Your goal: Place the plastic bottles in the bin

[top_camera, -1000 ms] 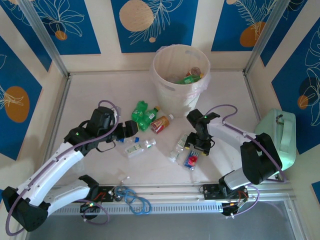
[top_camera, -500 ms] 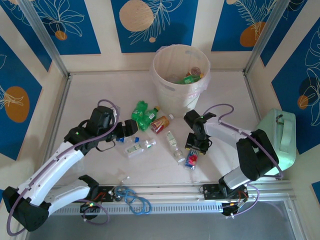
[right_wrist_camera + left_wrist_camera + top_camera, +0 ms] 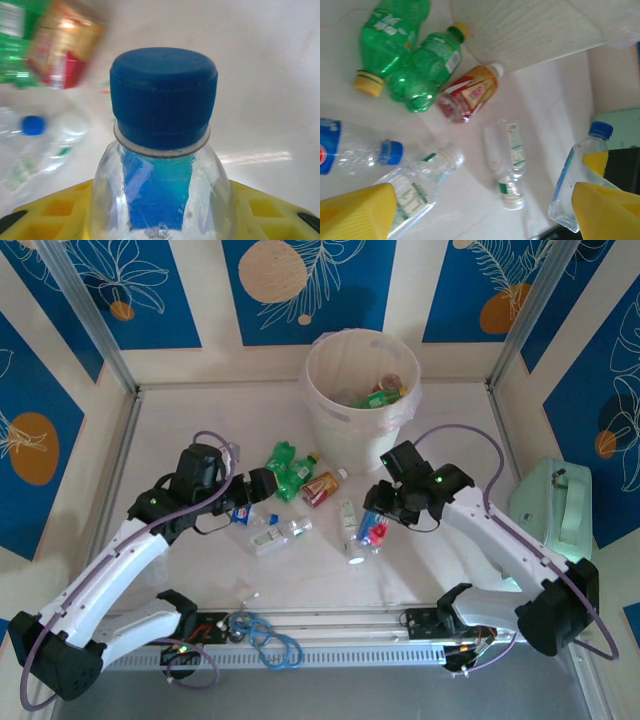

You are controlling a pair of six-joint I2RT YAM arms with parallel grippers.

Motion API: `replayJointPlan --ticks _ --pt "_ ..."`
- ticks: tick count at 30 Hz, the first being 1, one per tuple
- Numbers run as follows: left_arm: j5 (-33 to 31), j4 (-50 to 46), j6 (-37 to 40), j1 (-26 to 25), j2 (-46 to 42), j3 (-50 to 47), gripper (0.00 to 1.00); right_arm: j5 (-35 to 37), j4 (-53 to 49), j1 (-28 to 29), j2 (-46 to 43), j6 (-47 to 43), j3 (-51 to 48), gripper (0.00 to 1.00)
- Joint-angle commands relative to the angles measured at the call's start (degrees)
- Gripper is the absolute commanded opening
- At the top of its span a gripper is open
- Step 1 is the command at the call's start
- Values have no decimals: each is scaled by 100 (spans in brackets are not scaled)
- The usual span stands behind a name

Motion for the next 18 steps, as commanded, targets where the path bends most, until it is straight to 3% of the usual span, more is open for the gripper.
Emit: replayJointPlan --ticks 1,7,12,18 --pt "828 842 -366 80 -72 12 91 -222 329 284 -213 -116 505 43" --pt "1565 2038 -902 80 -155 -89 91 -601 1231 421 -179 47 1158 43" --pt "2127 3716 -1805 80 -196 -602 93 -1415 2201 289 -137 182 1315 42" --pt "2486 4932 -2529 54 107 -890 93 -2255 2972 125 -74 377 1517 43"
